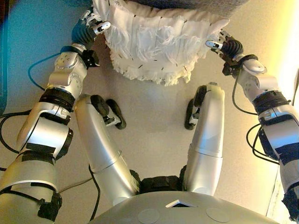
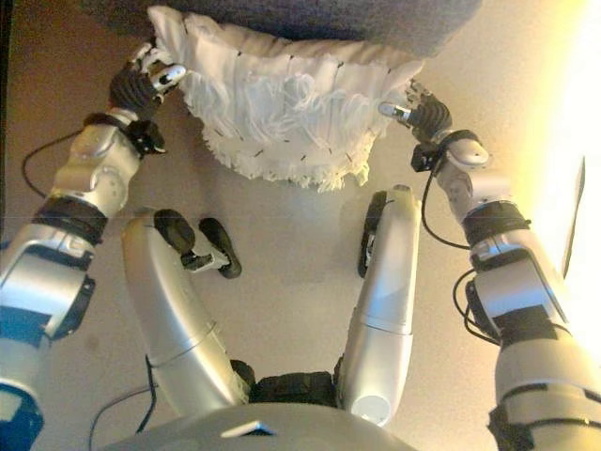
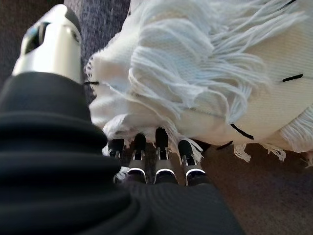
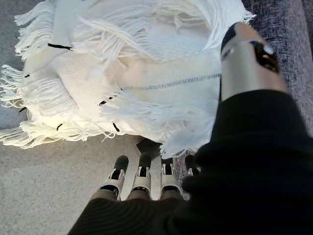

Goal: Pick up the cushion and take it to the sofa

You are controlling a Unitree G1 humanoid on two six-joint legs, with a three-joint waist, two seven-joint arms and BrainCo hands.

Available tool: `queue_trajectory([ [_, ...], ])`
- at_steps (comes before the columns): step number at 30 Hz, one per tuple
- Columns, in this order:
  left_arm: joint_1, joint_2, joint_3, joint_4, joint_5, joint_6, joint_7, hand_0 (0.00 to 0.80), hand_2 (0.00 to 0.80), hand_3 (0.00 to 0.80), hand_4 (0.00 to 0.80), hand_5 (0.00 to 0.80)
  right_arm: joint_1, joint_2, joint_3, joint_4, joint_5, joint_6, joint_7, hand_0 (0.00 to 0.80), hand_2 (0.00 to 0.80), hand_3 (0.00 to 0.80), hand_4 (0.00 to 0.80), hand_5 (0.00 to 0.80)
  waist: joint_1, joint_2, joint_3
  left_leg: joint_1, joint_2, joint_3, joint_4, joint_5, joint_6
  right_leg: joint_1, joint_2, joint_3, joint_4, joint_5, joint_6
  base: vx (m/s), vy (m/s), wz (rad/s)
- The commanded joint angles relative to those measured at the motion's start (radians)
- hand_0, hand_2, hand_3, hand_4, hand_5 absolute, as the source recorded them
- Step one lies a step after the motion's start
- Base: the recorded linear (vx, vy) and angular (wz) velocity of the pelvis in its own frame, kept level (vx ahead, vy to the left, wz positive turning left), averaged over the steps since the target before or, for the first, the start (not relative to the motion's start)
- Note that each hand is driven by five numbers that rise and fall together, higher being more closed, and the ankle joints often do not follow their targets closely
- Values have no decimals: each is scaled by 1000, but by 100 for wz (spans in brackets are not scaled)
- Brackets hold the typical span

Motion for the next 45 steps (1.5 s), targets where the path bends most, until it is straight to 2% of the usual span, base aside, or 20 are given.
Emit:
queue_trajectory([
  [1,-77,-38,26,54,-47,-5,-66,0,0,0,0,0,5,43,2,-15,-18,-23,28,0,0,0,0,0,-3,10,-42,9,-5,-56,28,-171,-17,-55,-33,68,-79,79,-65,0,0,0],
  [8,-88,-52,10,76,-104,85,-131,0,0,0,0,0,-31,60,37,-30,-61,-13,5,0,0,0,0,0,-6,14,-37,4,-8,-58,39,-172,-17,-60,-33,77,-60,74,-65,0,0,0],
  [12,-111,-65,9,108,-149,47,-48,0,0,0,0,0,-61,82,51,-28,-63,3,-14,0,0,0,0,0,-6,14,-38,3,-8,-63,49,-177,-16,-58,-34,82,-52,69,-65,0,0,0],
  [16,-98,-54,34,137,-78,29,-17,0,0,0,0,0,-72,90,57,-21,-52,-1,-13,0,0,0,0,0,1,14,-36,2,-11,-67,64,-184,-19,-61,-34,81,-42,65,-67,0,0,0],
  [19,-84,-50,28,126,-81,40,-74,0,0,0,0,0,-68,86,57,-50,-45,15,-29,0,0,0,0,0,1,17,-32,1,-12,-67,64,-184,-20,-62,-34,79,-40,62,-66,0,0,0],
  [24,-88,-72,24,82,-202,75,-209,0,0,0,0,0,-65,82,51,-69,-56,33,-31,0,0,0,0,0,-5,21,-33,8,-10,-59,60,-192,-16,-55,-38,79,-52,66,-64,1,14,-1],
  [30,-80,-108,18,66,-272,95,-247,0,0,0,0,0,-75,99,50,-57,-65,37,-4,0,0,0,0,0,-20,29,-39,9,-5,-60,80,-205,-21,-57,-32,92,-26,55,-62,17,60,-3],
  [31,-78,-111,19,66,-277,94,-246,0,0,0,0,0,-77,101,50,-58,-65,38,-2,50,50,50,50,50,-21,30,-39,8,-5,-60,82,-206,-22,-58,-32,93,-24,54,-62,10,80,-6],
  [32,-74,-113,23,68,-291,91,-255,0,0,0,0,0,-82,105,52,-56,-61,43,1,270,270,270,270,270,-23,33,-40,8,-3,-60,83,-207,-23,-58,-30,96,-21,52,-63,-3,65,-6],
  [33,-70,-113,26,67,-299,88,-263,50,50,50,50,50,-83,107,53,-57,-55,46,0,439,439,439,439,439,-24,34,-40,8,-3,-61,85,-207,-25,-59,-29,99,-19,51,-62,-8,68,-7],
  [34,-63,-116,29,64,-306,81,-271,151,151,151,151,151,-81,109,52,-62,-48,50,-4,627,627,627,627,627,-25,35,-39,8,-2,-62,87,-208,-25,-60,-30,101,-17,51,-62,-14,46,-7],
  [35,-57,-119,31,59,-308,76,-277,342,342,342,342,342,-80,114,51,-65,-39,51,-13,800,800,800,800,800,-24,36,-38,8,-2,-63,90,-210,-25,-60,-30,102,-16,51,-62,-14,33,-9],
  [36,-55,-121,32,56,-306,74,-280,464,464,464,464,464,-80,116,50,-66,-36,51,-17,800,800,800,800,800,-24,36,-38,8,-2,-63,91,-211,-26,-61,-30,103,-15,51,-62,-20,27,-9],
  [37,-53,-122,35,53,-299,72,-286,800,800,800,800,800,-80,119,48,-67,-34,51,-22,800,800,800,800,800,-24,37,-37,8,-1,-64,94,-212,-26,-61,-31,104,-13,50,-62,-27,29,-9],
  [45,-67,-118,27,57,-267,64,-287,800,800,800,800,800,-100,138,43,-50,-26,48,-10,800,800,800,800,800,-16,33,-34,9,-1,-78,145,-233,-27,-60,-31,112,37,32,-65,-8,5,-3],
])
